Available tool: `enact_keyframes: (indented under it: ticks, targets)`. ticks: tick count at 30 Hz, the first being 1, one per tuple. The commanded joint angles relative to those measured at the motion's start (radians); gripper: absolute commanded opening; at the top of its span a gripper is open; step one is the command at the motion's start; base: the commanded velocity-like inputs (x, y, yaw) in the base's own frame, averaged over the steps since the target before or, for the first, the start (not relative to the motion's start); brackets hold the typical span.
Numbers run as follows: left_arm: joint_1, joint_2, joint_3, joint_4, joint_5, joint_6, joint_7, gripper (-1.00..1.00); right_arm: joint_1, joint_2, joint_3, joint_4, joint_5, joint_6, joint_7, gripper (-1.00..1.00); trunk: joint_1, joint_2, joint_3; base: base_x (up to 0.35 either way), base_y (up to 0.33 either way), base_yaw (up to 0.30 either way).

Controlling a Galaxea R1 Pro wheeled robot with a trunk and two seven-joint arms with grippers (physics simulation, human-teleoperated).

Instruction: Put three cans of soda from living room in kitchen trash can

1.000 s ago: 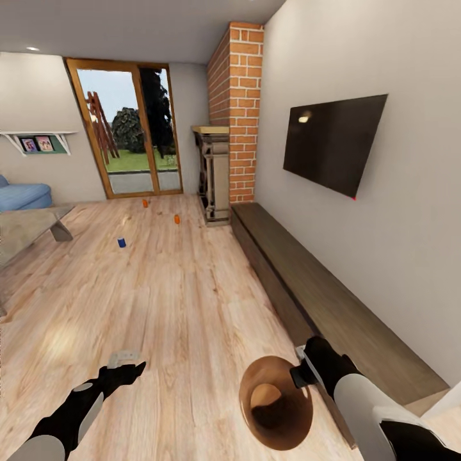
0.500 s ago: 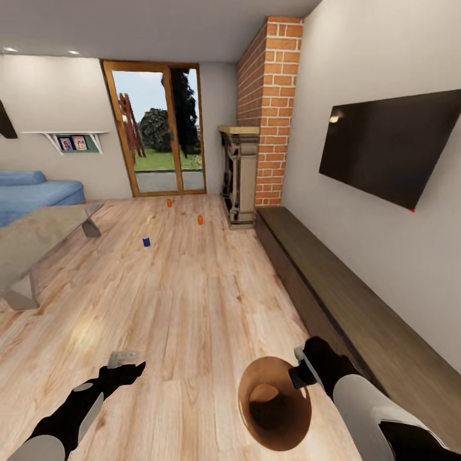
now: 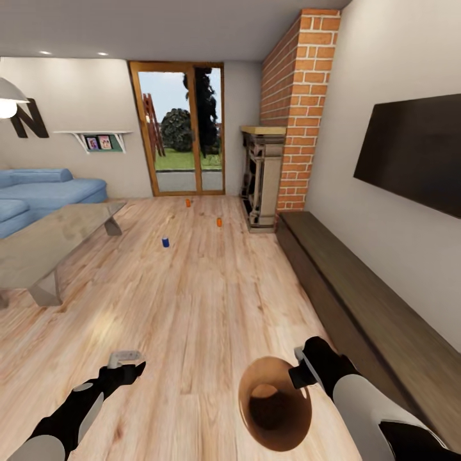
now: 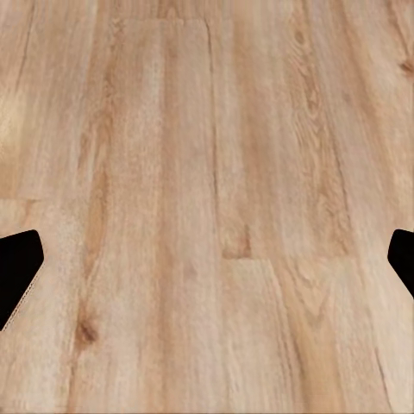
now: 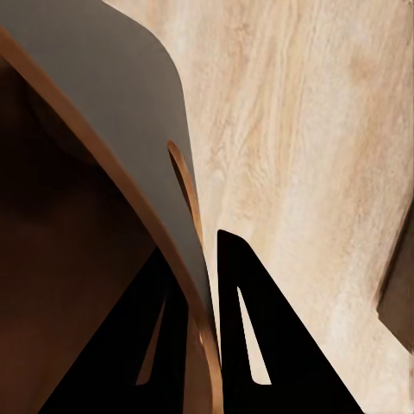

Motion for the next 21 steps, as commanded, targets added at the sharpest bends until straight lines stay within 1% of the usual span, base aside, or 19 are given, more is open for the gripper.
enact_keyframes:
  ticks: [1, 14, 16, 21]
  targets:
    - [0.000, 0.000, 0.000, 0.000, 0.000, 0.000, 0.000, 1.00, 0.000, 0.000, 0.002, 0.000, -0.016, 0.002, 0.004, -1.00, 0.000, 0.000, 0.000, 0.252, 0.128, 0.020]
    - [0.000, 0.000, -0.001, 0.000, 0.001, 0.000, -0.001, 1.00, 0.000, 0.002, 0.009, 0.000, -0.018, 0.002, 0.004, -1.00, 0.000, 0.000, 0.000, 0.249, 0.118, 0.006]
    - [0.000, 0.000, -0.001, 0.000, 0.001, 0.000, -0.002, 1.00, 0.000, 0.004, 0.009, 0.000, -0.017, 0.001, 0.003, -1.00, 0.000, 0.000, 0.000, 0.241, 0.110, 0.104]
    - [0.000, 0.000, -0.001, 0.000, 0.000, 0.000, -0.002, 1.00, 0.001, 0.009, 0.009, 0.000, -0.017, -0.010, 0.002, -1.00, 0.000, 0.000, 0.000, 0.234, 0.105, 0.198]
